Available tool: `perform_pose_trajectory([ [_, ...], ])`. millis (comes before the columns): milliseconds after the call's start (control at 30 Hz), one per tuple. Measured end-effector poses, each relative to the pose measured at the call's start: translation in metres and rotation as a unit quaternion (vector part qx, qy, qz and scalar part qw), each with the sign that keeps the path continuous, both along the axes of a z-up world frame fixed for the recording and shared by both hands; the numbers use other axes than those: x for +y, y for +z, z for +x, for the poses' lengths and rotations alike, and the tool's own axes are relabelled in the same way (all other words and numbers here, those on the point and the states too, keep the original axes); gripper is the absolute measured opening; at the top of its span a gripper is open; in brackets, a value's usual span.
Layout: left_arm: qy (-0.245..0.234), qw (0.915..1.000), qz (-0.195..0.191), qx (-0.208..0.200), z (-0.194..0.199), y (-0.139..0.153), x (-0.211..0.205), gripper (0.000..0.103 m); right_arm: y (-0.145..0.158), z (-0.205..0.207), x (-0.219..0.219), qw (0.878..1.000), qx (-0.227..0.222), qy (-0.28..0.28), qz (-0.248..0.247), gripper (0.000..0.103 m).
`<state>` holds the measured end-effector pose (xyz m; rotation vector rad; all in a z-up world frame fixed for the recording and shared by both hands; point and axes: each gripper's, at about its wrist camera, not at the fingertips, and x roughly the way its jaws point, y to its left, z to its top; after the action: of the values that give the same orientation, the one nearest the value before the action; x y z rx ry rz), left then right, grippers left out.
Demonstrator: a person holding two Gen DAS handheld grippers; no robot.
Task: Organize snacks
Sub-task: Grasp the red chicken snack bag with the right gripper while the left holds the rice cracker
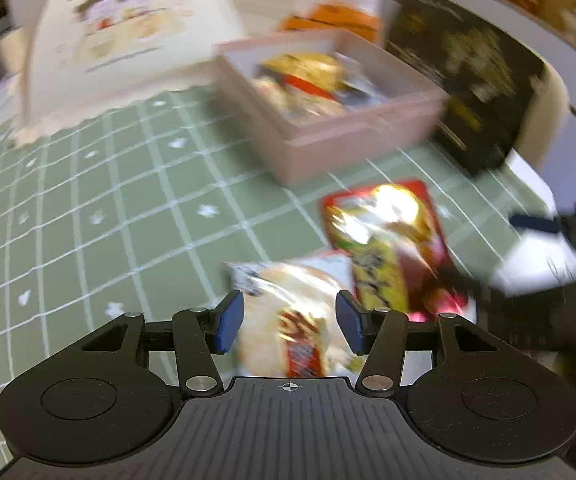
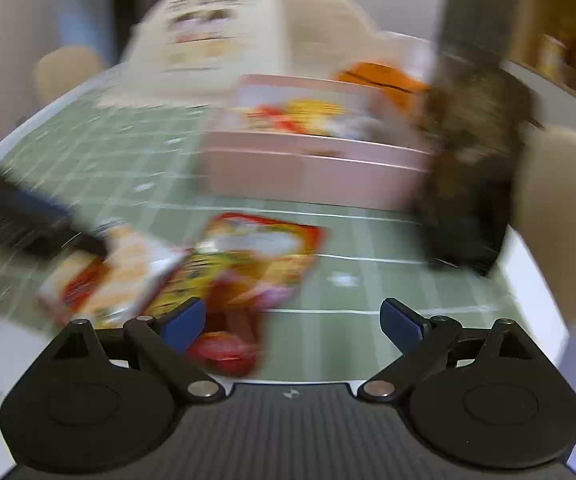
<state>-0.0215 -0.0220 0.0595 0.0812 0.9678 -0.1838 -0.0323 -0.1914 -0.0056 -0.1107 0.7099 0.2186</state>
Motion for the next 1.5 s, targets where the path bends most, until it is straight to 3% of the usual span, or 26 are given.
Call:
perform_pose_trajectory([
  [133,-0.031,0.9991,0.024,0.016,-0.003,-0.015,-0.023,0.061,-0.004,0.012,-0.021,0.999,0.023,-0.034,0.025,0.095],
  [267,-0.067,0.9963,0.051,0.017,-0.005,-0.021,-0.041,0.086,-0.009,0.014,-0.029,0.997,0.031,-0.057,0.033,0.095],
  [300,-0.07,0.9962,0.048,0.019,-0.005,-0.022,-0.041,0.088,-0.012,0.017,-0.031,0.997,0.036,-0.059,0.034,0.095],
  [433,-0.051,0.9979,0.038,0.013,-0.004,-0.019,-0.033,0.08,-0.023,0.013,-0.033,0.996,0.059,-0.062,0.039,0.096],
  [500,-0.031,0.9984,0.048,0.003,-0.002,-0.017,-0.023,0.075,-0.026,0.007,-0.031,0.997,0.05,-0.062,0.022,0.096],
  [600,-0.001,0.9986,0.052,0.003,0.003,-0.016,-0.007,0.076,-0.028,0.001,-0.03,0.997,0.041,-0.063,0.023,0.098],
  [733,0.016,0.9996,0.004,0.025,0.011,-0.017,0.004,0.075,-0.029,0.001,-0.029,0.997,0.036,-0.066,0.024,0.101],
  [933,0.031,0.9985,-0.026,0.037,0.018,-0.028,0.006,0.085,-0.029,0.001,-0.029,0.997,0.033,-0.062,0.025,0.103],
  [1100,0.023,0.9991,-0.016,0.032,0.013,-0.029,0.003,0.083,-0.028,0.003,-0.029,0.996,0.043,-0.069,0.026,0.103],
  [1233,0.042,0.9987,-0.017,0.024,0.012,-0.025,0.015,0.079,-0.028,0.002,-0.029,0.996,0.049,-0.074,0.025,0.103],
  [1333,0.062,0.9979,-0.009,0.018,0.007,-0.024,0.031,0.079,-0.024,0.007,-0.029,0.996,0.078,-0.044,0.015,0.103],
  [1400,0.074,0.9967,-0.022,0.024,0.005,-0.026,0.045,0.08,-0.015,0.011,-0.029,0.995,0.094,-0.018,0.011,0.094],
  [1500,0.076,0.996,-0.043,0.02,-0.001,-0.027,0.054,0.08,0.007,-0.002,-0.021,0.999,0.028,-0.025,0.001,0.092],
])
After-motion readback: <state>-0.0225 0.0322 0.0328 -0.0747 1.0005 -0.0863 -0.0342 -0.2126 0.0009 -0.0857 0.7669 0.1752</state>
